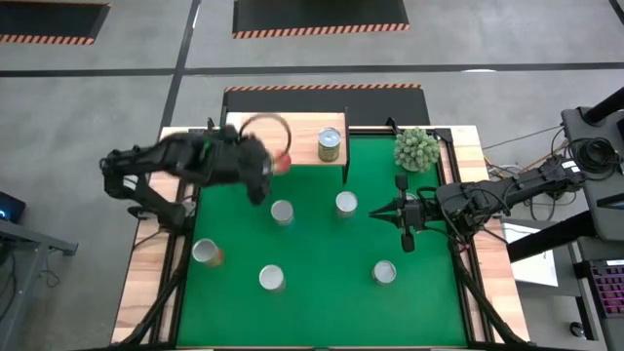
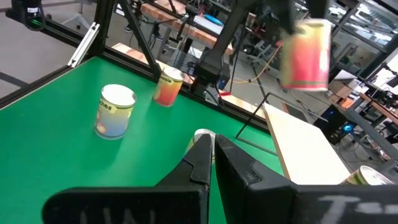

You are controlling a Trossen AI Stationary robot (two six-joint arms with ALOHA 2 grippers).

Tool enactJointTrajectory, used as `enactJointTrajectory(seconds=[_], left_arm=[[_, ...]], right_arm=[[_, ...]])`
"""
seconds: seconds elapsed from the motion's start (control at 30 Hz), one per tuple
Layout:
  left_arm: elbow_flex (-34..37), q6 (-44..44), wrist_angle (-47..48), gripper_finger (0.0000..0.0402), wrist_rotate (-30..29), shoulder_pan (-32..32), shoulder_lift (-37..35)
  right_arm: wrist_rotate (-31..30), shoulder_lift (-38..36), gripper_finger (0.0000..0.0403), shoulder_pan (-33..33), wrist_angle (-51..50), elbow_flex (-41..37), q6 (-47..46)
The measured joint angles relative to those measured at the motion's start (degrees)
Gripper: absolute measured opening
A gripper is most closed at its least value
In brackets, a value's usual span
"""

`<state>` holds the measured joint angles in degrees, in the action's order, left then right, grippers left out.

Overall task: Pick and place cans onto a shelf
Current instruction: Put the bottom canned pineapple on the shelf

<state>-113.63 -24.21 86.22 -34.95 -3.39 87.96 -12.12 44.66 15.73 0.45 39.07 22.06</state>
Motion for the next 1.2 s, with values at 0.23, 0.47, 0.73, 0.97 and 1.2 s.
enactJointTrajectory(seconds=[0.23, 0.47, 0.73, 0.97, 1.2], left_arm=[[3.49, 10.4, -12.95, 0.031, 17.36, 22.65, 0.88], [6.56, 15.01, -14.77, 0.0311, 31.79, 35.38, 6.38], [6.34, 19.02, -15.28, 0.0311, 29.73, 35.64, 11.38], [6.14, 20.73, -17.0, 0.0311, 29.25, 35.6, 12.51], [6.28, 22.19, -17.29, 0.0319, 29.05, 35.6, 12.39]], right_arm=[[0.0, 0.0, 0.0009, 0.0, -0.25, 0.0, 0.0], [-0.03, -0.02, 0.0009, 0.0, -1.58, 0.0, 0.0], [-0.09, -0.04, 0.0009, 0.0, -1.91, 0.0, 0.0], [-0.15, -0.04, 0.0009, 0.0, -1.89, 0.0, 0.0], [-1.61, -0.04, 0.0009, 0.0, -1.95, 0.0, -0.07]])
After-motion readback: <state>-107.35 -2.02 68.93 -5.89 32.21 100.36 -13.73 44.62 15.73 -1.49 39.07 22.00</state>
